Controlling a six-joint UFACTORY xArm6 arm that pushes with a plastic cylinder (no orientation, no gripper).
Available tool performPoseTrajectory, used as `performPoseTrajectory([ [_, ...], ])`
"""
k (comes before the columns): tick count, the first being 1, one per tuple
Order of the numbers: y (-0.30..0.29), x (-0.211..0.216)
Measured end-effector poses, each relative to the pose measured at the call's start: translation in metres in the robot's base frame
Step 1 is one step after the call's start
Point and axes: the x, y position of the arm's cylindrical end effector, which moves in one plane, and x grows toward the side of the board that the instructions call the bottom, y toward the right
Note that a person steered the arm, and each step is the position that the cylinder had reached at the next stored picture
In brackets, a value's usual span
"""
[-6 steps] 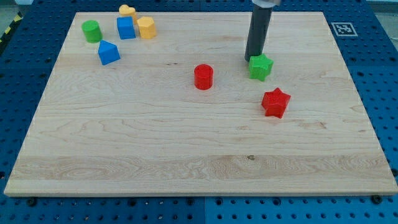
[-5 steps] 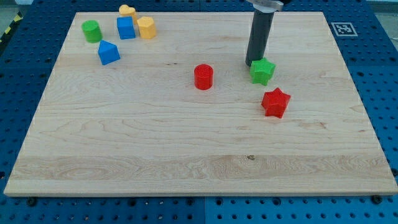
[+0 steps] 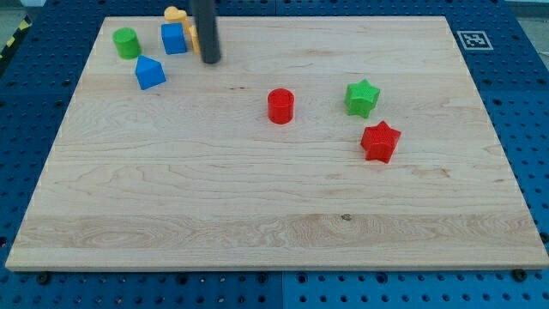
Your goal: Drag the blue triangle parallel to the left of the red circle
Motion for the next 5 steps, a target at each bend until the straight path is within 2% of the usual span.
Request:
performPoseTrajectory([
  [1,-0.055,0.000],
  [2,-0.083,0.012],
  [4,-0.077,0.046],
  [5,-0.046,0.053],
])
